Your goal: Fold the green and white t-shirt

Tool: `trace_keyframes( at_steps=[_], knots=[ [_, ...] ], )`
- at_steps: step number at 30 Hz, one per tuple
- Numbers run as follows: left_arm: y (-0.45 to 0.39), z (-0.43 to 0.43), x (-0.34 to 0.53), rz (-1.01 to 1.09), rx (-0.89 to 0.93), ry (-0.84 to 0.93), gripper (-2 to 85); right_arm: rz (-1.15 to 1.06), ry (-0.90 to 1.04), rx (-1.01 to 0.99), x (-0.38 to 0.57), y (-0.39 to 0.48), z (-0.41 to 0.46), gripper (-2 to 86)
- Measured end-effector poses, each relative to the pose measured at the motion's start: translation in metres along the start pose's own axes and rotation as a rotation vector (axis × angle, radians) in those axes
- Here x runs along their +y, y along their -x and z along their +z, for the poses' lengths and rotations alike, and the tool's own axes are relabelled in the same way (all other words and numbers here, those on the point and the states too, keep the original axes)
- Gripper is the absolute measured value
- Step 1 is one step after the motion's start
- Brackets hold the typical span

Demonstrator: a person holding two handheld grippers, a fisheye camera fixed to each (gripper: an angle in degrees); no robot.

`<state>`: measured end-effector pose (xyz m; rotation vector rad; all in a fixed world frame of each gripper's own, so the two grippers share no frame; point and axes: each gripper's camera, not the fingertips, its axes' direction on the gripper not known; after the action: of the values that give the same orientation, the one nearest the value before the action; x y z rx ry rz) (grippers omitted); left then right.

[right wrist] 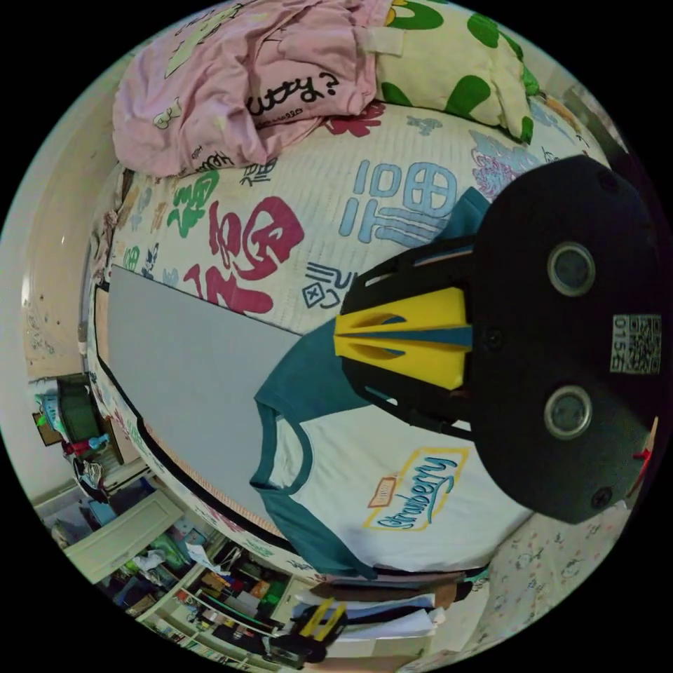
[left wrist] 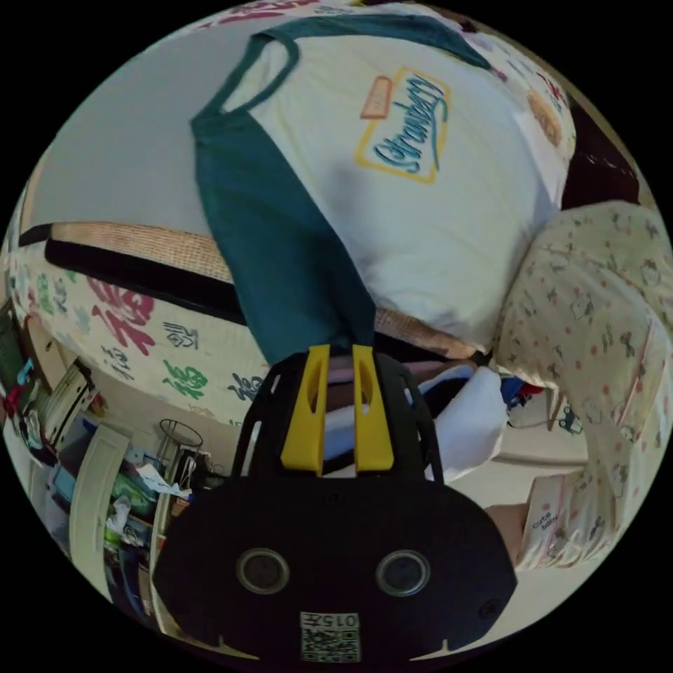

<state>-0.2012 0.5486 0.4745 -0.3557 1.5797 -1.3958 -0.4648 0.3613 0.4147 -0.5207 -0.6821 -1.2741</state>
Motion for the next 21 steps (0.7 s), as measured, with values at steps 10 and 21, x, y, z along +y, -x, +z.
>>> trace_keyframes(
  at_steps=[10, 21],
  knots=[
    [-0.001, 0.083, -0.030, -0.442, -0.069, -0.418, 0.5, -0.057, 0.043, 0.211, -0.011, 0.079, -0.017, -0.7],
    [-0.094, 0.177, 0.056, -0.565, -0.295, -0.467, -0.5, 0.028, 0.181, 0.287, -0.022, 0.109, -0.086, -0.1]
  ],
)
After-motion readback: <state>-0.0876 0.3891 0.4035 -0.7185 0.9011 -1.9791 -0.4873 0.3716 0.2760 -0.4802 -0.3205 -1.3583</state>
